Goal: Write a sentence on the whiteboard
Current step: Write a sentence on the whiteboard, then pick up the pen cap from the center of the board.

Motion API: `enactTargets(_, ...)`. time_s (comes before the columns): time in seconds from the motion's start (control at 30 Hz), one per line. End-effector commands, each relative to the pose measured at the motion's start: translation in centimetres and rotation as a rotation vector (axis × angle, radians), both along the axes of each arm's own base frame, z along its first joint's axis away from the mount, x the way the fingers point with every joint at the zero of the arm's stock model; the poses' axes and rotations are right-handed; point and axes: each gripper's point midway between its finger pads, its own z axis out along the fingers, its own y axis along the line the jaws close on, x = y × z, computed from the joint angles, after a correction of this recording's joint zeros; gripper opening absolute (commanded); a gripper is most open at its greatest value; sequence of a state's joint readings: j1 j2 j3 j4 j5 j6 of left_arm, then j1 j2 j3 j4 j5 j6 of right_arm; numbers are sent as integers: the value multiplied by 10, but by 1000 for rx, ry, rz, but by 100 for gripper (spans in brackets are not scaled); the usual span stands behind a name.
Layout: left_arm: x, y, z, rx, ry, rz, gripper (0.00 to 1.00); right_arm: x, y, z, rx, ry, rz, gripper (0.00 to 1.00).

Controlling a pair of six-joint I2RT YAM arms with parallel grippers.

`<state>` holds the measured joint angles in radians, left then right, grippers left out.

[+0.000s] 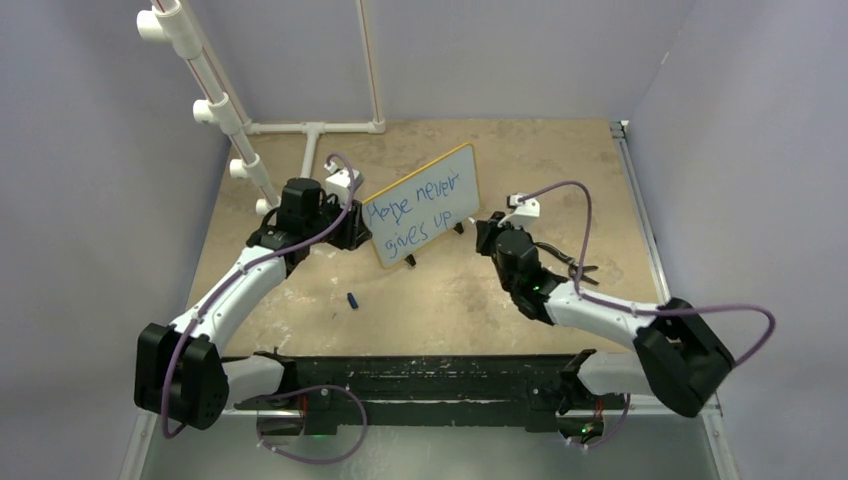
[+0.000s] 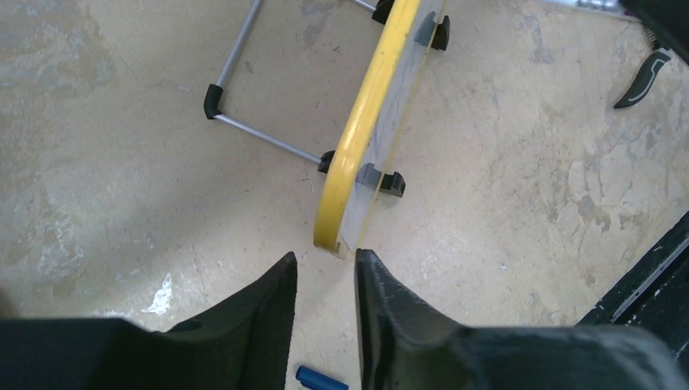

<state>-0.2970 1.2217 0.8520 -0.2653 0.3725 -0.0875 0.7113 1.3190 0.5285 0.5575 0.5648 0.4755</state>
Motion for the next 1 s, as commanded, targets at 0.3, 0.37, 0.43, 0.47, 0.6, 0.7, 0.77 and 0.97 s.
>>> enactTargets(0.3, -35, 33, 24, -62, -17, 246, 47, -72, 40, 66, 77, -111, 486, 0)
enactTargets(0.37, -46, 34, 30, -115, -18, 276, 47, -87, 50, 76, 107, -136, 584, 0)
enactTargets(0.43, -56, 31, 30, -188, 14, 301, 47, -104, 61, 82, 156, -146, 688, 0)
enactTargets(0.47, -61, 29, 28, -231, 44, 322, 47, -113, 66, 84, 185, -146, 736, 0)
enactTargets(0.6, -76, 34, -9, -323, 176, 468, 44, -155, 84, 92, 327, -151, 957, 0)
enactTargets(0.7, -84, 43, -37, -321, 239, 563, 43, -181, 89, 97, 414, -159, 1084, 0)
enactTargets(0.77, -85, 47, -45, -319, 254, 599, 43, -193, 91, 95, 440, -145, 1141, 0)
enactTargets(0.97, -89, 54, -86, -270, 343, 677, 42, -202, 90, 84, 409, -99, 1180, 0)
